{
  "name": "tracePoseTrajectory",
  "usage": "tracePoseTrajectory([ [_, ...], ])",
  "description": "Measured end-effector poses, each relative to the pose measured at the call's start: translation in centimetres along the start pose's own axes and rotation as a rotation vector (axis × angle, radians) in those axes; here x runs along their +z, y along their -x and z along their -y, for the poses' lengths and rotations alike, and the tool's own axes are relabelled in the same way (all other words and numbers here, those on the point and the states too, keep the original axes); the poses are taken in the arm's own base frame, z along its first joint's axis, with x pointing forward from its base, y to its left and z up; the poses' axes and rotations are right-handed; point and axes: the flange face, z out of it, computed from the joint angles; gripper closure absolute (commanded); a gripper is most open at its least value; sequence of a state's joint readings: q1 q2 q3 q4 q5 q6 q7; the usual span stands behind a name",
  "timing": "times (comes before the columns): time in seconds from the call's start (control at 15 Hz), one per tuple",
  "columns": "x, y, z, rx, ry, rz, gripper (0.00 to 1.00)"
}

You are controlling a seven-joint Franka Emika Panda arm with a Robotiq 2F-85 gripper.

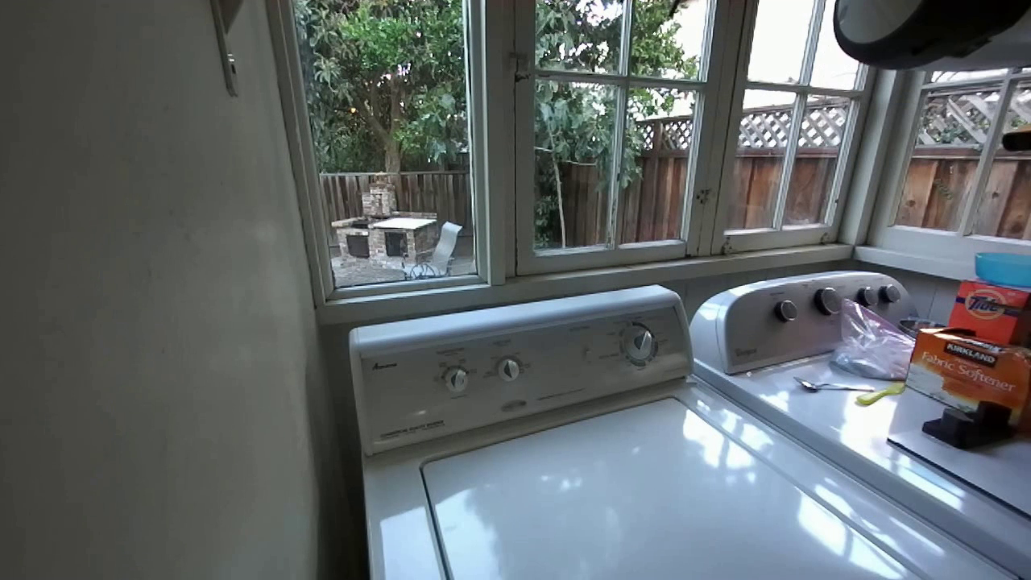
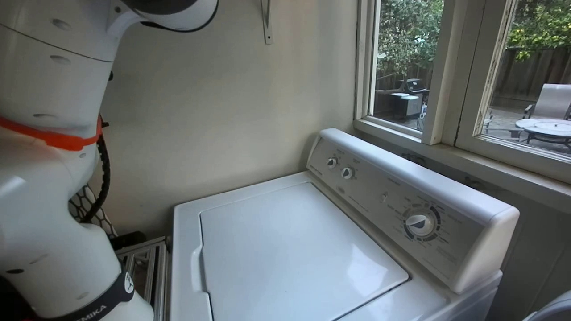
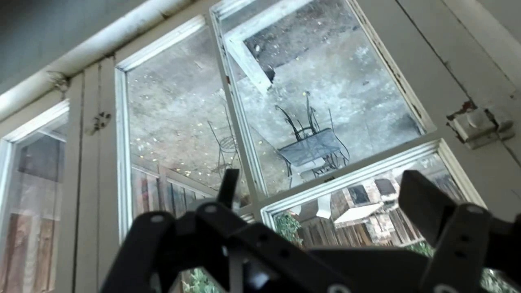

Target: Push closed the window

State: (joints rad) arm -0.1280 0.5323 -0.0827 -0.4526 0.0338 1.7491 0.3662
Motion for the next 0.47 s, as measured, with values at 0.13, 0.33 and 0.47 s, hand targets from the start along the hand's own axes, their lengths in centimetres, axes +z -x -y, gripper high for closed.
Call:
tracePoseTrajectory([
  [0.13, -1.9, 1.3, -0.3, -0.030, 0.031, 0.101, 0.00],
  [0.33, -3.3, 2.0, -0.3, -0.047, 0.034, 0.147, 0.00],
  [0.47, -3.1, 2.0, -0.3, -0.048, 0.035, 0.153, 0.00],
])
